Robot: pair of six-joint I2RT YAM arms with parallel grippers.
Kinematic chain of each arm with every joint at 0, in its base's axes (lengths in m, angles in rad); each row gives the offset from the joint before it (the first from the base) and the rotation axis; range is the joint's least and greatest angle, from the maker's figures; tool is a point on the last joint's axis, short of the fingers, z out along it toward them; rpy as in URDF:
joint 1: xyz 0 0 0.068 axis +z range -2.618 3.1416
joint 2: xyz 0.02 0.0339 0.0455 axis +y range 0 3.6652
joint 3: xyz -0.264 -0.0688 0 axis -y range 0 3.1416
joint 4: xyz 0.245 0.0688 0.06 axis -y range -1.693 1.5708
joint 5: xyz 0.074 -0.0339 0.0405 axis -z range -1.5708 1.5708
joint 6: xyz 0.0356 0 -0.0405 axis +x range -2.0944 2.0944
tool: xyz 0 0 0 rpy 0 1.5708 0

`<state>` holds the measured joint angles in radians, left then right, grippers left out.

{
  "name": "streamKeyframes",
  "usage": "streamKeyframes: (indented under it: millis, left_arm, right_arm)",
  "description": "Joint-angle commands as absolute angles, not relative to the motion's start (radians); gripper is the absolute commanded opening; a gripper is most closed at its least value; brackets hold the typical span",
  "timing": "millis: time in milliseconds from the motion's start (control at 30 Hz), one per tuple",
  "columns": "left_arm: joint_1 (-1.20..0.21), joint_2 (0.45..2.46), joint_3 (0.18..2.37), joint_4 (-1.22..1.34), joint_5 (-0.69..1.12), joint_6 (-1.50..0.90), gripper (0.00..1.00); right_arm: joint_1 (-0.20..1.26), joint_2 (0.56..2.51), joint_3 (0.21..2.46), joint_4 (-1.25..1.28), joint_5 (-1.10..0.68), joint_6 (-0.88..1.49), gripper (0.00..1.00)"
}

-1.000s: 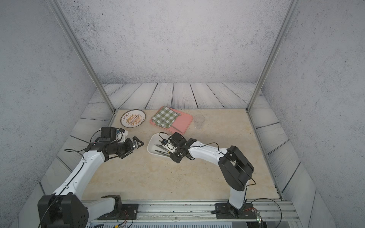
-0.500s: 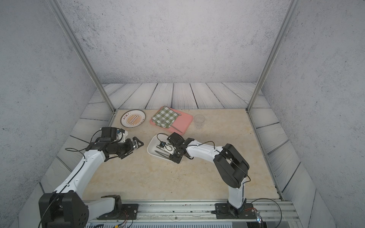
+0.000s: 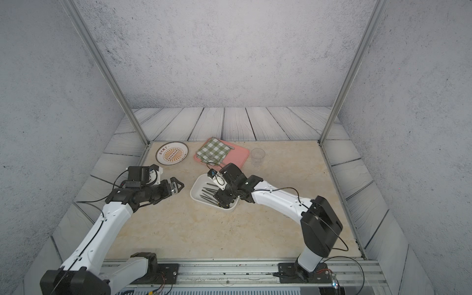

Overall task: Put the file tool into the storage box
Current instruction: Place the file tool in the storage box, then reset both arms

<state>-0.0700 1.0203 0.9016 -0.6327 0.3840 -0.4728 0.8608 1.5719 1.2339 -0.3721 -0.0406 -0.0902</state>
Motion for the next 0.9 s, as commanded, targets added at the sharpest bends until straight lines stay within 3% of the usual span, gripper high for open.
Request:
streamKeyframes:
  millis: [0, 133, 367, 600, 700, 867]
  left_arm:
    - [-0.079, 0.910, 0.856, -0.586, 0.289, -0.450, 1.00]
    - [-0.081, 0.812, 0.743, -0.436, 0.180, -0.542, 0.98]
    - [-0.090, 0.929, 0.724, -0.257, 0.318, -0.527, 0.96]
    - [-0.100, 0.869, 0.578, -0.081, -0.058, -0.385, 0.98]
    - [-0.100, 0.853, 0.498, 0.005, -0.185, -0.346, 0.98]
    - [-0.099, 0.872, 0.385, 0.165, -0.306, -0.312, 0.98]
  right_arm:
    - [0.858, 1.437, 1.148, -0.316, 0.083, 0.018, 0.99]
    - [0.855, 1.275, 1.006, -0.263, 0.272, 0.073, 0.99]
    - [0.799, 1.069, 0.813, -0.215, 0.579, 0.132, 0.99]
    - [0.637, 0.895, 0.681, -0.192, 0.607, 0.153, 0.99]
    - [0.552, 0.895, 0.657, -0.164, 0.560, 0.160, 0.99]
    - [0.454, 0.944, 0.606, -0.032, 0.631, 0.091, 0.99]
